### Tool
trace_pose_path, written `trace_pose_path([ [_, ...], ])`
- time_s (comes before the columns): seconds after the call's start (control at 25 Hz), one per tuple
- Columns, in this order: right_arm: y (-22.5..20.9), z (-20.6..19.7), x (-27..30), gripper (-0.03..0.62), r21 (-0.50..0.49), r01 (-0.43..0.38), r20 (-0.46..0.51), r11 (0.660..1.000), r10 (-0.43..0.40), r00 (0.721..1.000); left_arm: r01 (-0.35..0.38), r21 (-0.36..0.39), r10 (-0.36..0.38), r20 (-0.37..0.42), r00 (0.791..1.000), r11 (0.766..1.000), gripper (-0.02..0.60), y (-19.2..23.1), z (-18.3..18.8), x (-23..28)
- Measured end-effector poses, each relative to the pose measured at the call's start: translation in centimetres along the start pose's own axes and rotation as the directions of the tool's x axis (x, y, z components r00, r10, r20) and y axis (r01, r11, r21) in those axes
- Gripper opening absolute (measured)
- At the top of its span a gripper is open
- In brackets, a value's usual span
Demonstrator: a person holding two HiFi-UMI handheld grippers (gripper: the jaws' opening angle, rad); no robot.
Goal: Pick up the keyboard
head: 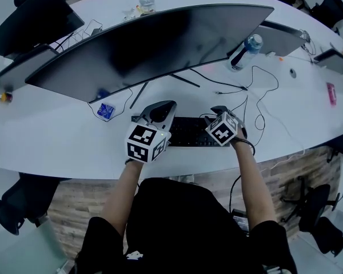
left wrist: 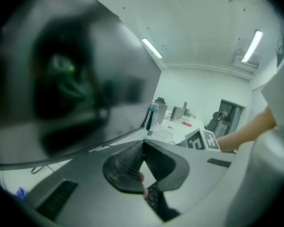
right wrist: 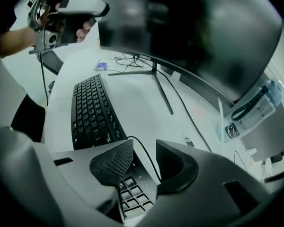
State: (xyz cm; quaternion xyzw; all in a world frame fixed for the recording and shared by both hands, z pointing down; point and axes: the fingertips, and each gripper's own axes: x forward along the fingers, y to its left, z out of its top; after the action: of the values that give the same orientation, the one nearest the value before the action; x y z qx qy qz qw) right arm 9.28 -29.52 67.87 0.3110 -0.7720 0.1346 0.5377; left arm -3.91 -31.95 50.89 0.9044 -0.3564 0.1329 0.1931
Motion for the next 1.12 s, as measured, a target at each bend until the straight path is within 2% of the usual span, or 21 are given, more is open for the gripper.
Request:
trace_pose_path([
  [0.36,0.3,-0.7,2.0,0.117,-0.079,-0.027,-0.088,0.996,0.020,0.996,-0.005,-0.014,0.004,-0.021,1.000,1.000,0.002,1.1,-0.8,0.2],
  [0.52,0.3,-0.7,1.9,0.049,-0.098,-0.021,-0.100,0.995,0.011,0.995,-0.004,-0.018,0.003,-0.020,1.000,1.000,0.002,1.2,-0.9,0.3],
  [0.76,0.8,-0.8,1.7,0.017,-0.133,-0.031,-0.106,0.991,0.017,0.994,-0.006,-0.018,0.006,-0.023,1.000,1.000,0.002,1.1,-1.1,0.6],
  [1.12,1.5,0.0,0.7,0.011,-0.110,-0.047,-0.061,0.993,0.040,0.997,0.004,-0.014,-0.004,-0.023,1.000,1.000,0.003,0.4,-1.2,0.7],
])
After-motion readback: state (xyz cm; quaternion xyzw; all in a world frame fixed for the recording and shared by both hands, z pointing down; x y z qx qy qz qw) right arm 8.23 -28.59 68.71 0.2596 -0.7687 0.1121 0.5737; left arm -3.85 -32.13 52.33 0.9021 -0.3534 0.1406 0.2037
